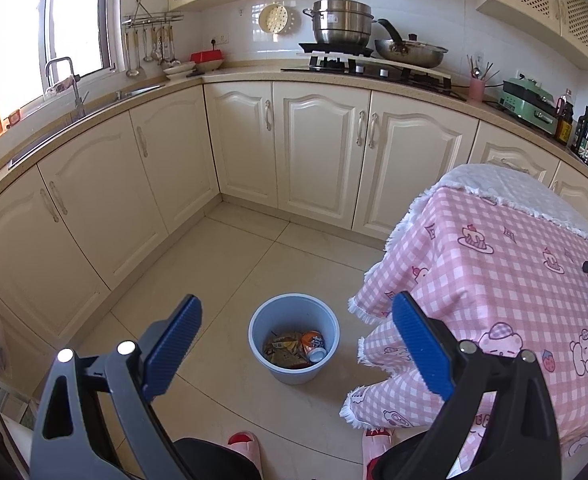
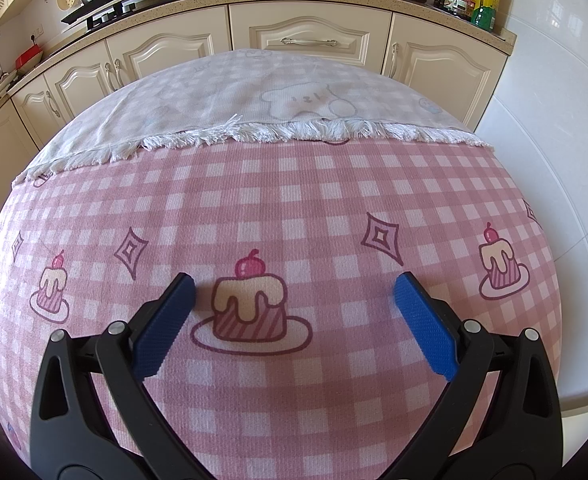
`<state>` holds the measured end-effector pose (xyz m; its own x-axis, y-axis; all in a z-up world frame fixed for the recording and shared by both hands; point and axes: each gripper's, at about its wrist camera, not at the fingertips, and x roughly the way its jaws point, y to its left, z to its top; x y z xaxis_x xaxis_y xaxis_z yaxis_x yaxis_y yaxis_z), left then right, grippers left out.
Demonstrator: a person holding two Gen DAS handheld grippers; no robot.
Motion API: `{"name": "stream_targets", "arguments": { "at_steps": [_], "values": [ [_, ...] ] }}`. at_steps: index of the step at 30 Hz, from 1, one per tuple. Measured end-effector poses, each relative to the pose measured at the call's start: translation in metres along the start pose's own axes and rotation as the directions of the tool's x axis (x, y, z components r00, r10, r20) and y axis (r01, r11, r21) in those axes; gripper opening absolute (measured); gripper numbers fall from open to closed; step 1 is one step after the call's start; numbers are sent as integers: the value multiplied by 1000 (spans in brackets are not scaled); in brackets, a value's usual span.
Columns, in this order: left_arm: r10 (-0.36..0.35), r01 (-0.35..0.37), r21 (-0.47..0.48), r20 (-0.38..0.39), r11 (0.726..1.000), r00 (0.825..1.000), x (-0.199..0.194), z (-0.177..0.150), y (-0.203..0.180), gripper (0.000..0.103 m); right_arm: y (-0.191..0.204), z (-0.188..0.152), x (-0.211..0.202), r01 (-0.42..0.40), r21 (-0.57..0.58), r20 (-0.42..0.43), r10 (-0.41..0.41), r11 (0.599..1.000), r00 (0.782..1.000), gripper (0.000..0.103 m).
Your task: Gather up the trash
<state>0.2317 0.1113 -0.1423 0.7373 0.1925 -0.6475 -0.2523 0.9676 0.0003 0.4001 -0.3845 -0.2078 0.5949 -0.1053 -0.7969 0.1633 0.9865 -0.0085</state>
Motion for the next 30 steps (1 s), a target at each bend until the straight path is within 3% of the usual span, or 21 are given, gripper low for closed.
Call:
{"name": "stream_targets", "arguments": {
  "at_steps": [30],
  "values": [
    [-13,12,15,37,1000,999,-8,-1,0,94,0,0,0,0,0,0,0,1000,1000,97]
  ]
}}
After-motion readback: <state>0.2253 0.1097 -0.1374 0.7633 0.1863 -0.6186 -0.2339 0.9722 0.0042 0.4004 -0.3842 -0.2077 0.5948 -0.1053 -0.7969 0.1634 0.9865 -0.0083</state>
